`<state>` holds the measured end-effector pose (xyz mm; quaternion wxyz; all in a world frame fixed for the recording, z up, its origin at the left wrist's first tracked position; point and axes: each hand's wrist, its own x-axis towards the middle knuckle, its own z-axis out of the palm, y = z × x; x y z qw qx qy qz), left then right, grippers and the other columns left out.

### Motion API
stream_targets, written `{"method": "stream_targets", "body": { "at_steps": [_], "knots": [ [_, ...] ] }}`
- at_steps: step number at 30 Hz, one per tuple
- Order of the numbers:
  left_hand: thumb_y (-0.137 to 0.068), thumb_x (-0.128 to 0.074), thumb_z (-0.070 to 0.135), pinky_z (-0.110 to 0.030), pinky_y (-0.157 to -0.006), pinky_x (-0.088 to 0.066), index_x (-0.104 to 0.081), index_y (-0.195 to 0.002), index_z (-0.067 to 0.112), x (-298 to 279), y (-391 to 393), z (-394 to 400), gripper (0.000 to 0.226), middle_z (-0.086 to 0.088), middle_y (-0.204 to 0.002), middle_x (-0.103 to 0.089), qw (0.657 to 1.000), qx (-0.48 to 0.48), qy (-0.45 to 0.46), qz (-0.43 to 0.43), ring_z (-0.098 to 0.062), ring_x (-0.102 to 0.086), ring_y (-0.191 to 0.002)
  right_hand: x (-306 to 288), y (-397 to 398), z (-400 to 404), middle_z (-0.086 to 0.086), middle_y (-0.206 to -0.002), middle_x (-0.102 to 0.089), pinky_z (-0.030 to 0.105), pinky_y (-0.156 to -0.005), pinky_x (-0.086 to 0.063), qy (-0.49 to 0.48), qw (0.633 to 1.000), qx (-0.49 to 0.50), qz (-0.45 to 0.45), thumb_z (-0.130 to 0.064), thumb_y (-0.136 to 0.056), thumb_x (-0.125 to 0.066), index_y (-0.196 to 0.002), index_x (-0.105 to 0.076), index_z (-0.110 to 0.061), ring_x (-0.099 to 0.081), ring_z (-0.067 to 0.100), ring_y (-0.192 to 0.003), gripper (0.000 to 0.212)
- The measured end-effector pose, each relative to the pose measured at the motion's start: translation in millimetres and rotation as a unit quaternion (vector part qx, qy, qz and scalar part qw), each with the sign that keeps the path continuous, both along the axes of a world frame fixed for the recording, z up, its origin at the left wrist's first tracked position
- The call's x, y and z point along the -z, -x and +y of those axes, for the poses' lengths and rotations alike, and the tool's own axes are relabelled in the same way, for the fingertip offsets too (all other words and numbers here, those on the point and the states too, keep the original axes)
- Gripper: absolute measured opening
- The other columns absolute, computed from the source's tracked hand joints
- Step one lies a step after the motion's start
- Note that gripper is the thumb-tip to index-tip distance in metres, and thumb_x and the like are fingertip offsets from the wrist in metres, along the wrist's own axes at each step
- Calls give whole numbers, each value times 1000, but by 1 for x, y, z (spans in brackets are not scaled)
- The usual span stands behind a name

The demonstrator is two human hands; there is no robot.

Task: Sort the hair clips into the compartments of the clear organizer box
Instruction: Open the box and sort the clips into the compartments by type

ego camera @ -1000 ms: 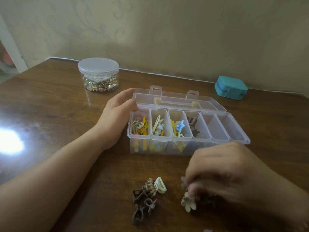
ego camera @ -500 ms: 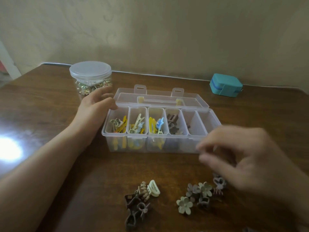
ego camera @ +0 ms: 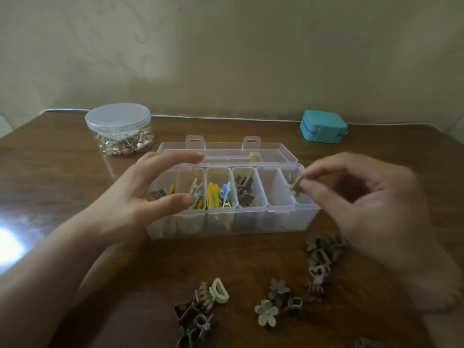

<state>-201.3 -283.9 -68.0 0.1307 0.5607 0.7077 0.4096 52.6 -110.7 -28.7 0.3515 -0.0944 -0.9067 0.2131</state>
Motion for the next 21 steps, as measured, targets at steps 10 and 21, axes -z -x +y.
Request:
{"method": "stream_targets", "body": {
  "at_steps": [10,21],
  "knots": [
    [-73,-67,55,-56,-114,-34,-63,-129,38,4,0,5,59,13,-135,-63,998,1,-47,-37,-15,-49,-135,2,-11,-11,-28,-108,-62,4,-72,-41,-117,918,-205,-318,-24,-83,-64,-112,-64,-43,-56,-16,-91,35],
    [-50,-72,85,-60,-112,-33,-51,-133,58,-4,5,-3,89,21,-133,-55,998,-23,47,30,-25,-42,-137,5,-7,-2,-16,-108,-69,14,-79,-53,-35,975,-142,-168,-33,-85,-66,-115,-67,-24,-65,-5,-97,31]
  ]
}}
